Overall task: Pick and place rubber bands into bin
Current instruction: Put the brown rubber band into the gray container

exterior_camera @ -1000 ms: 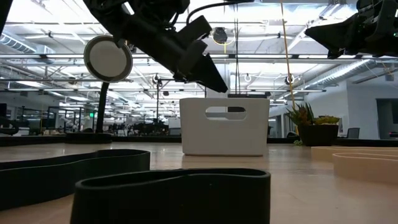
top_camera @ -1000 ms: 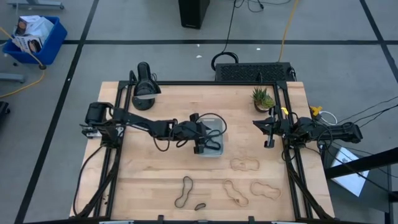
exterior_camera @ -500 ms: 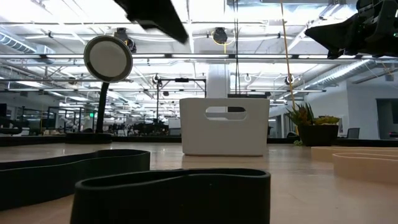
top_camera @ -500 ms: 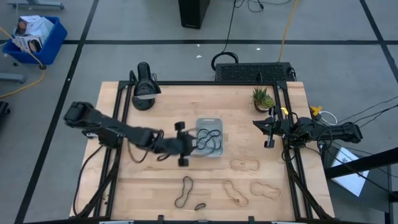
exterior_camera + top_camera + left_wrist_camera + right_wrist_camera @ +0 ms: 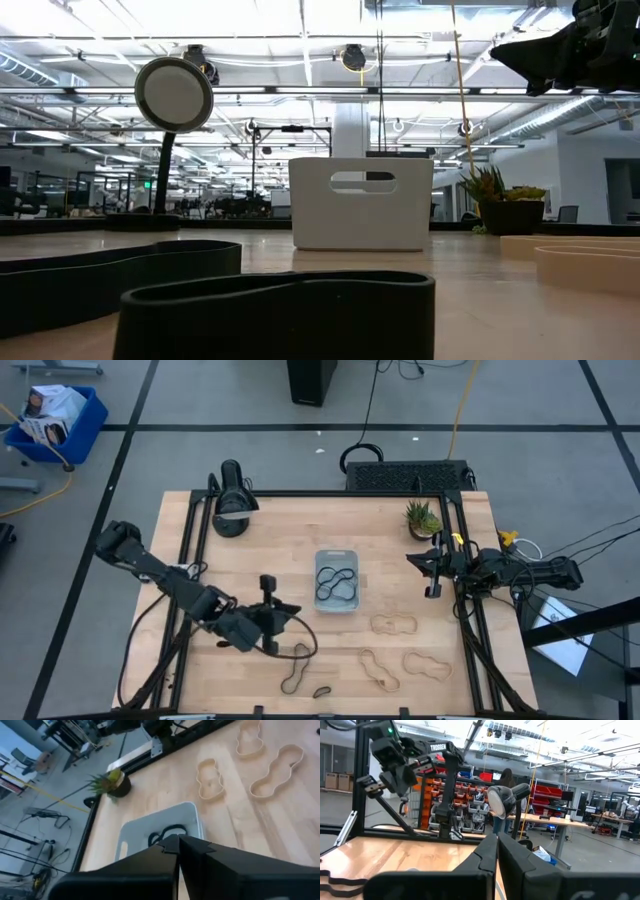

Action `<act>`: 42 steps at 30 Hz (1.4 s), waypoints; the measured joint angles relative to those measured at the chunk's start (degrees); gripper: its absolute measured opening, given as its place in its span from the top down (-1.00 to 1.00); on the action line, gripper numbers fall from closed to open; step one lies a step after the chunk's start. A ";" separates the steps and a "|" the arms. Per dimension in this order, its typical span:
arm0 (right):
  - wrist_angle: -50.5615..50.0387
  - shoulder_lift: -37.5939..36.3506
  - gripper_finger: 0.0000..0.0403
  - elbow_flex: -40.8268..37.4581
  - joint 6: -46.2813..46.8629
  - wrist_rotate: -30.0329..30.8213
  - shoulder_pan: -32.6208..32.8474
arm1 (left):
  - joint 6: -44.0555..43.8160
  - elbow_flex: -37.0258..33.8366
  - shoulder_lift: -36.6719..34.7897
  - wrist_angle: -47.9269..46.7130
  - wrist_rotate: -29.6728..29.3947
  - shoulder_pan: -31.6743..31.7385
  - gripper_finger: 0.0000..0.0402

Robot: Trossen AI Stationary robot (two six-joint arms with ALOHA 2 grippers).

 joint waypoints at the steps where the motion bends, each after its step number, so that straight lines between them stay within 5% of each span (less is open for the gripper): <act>1: -0.02 0.00 0.96 -0.02 0.00 0.00 -0.01 | -0.21 -1.70 -1.17 0.70 -0.30 -0.18 0.97; 6: -0.05 0.00 0.96 -0.01 -0.01 -0.01 0.00 | 3.06 -15.86 -9.04 19.18 1.84 1.40 0.97; 11: -0.02 0.00 0.96 0.00 -0.05 -0.02 0.00 | 7.40 -30.73 -16.39 45.65 15.17 8.62 0.98; 18: 0.46 0.00 0.96 0.00 -0.11 -0.02 -0.02 | 9.59 -36.71 -24.10 46.48 17.16 16.01 0.99; 27: 0.07 -0.02 0.96 -0.02 -0.04 -0.04 0.00 | 19.69 -44.66 -40.70 51.76 5.56 5.87 0.99; 34: -0.34 -0.02 0.96 -0.02 1.86 -0.19 -0.01 | 25.17 -56.37 -45.77 66.63 1.14 3.46 0.99; 42: -0.85 -0.02 0.96 0.00 2.29 -0.69 -0.02 | 18.03 -62.12 -45.85 68.04 1.05 6.36 0.99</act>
